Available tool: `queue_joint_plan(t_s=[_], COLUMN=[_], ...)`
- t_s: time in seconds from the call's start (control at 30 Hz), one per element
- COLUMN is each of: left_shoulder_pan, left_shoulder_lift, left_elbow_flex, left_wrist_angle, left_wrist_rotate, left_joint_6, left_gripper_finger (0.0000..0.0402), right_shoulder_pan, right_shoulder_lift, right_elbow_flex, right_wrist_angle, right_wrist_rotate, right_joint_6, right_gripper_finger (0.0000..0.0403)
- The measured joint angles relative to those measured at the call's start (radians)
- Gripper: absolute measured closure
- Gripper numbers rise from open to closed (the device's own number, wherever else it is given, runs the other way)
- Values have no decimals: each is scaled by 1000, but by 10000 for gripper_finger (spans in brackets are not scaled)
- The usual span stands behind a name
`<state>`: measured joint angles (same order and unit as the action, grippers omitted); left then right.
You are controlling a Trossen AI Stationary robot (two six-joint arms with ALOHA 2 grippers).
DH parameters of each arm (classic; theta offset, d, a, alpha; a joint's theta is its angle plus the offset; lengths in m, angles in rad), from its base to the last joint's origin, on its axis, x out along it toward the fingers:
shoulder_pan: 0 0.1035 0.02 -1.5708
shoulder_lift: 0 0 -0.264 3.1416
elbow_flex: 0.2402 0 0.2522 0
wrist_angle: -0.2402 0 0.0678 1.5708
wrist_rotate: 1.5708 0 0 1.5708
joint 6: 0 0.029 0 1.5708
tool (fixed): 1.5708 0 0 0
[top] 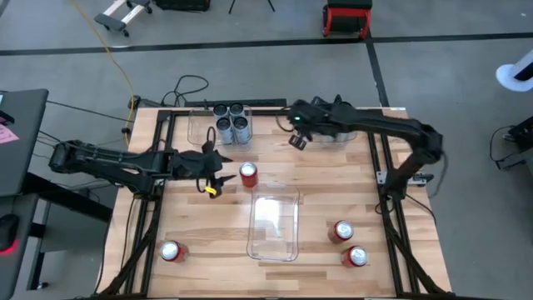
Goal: Sort soda cans
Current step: Put the red-black soda can into the bottom transparent bin
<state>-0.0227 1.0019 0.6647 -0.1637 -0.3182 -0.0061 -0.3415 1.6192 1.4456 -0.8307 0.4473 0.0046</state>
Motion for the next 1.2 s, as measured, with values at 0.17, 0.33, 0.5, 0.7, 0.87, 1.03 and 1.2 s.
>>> queue_joint_plan(t_s=[0.17, 0.33, 0.5, 0.7, 0.87, 1.03, 1.2], left_shoulder_pan=[-6, -22, -27, -27, -37, -43, -26], left_shoulder_lift=[15, 64, 141, 194, 168, 151, 160], left_elbow_flex=[0, 0, 0, 10, 58, 80, 82], left_wrist_angle=[26, 20, 33, 47, -3, 23, 111], left_wrist_rotate=[69, 76, 70, 62, 128, 109, 24], left_joint_6=[-11, -70, -23, -79, -104, 50, 88], left_gripper_finger=[152, 148, 148, 147, 147, 147, 141], right_shoulder_pan=[73, 167, 306, 564, 755, 879, 913], right_shoulder_lift=[-181, -325, -423, -526, -535, -475, -406], right_elbow_flex=[0, -11, -63, -214, -337, -410, -411], right_wrist_angle=[-57, -248, -405, -255, -118, 11, 69], right_wrist_rotate=[-93, -210, -185, -160, -161, -160, -159], right_joint_6=[94, 217, 437, 522, 618, 671, 658], right_gripper_finger=[270, 197, 153, 147, 147, 147, 147])
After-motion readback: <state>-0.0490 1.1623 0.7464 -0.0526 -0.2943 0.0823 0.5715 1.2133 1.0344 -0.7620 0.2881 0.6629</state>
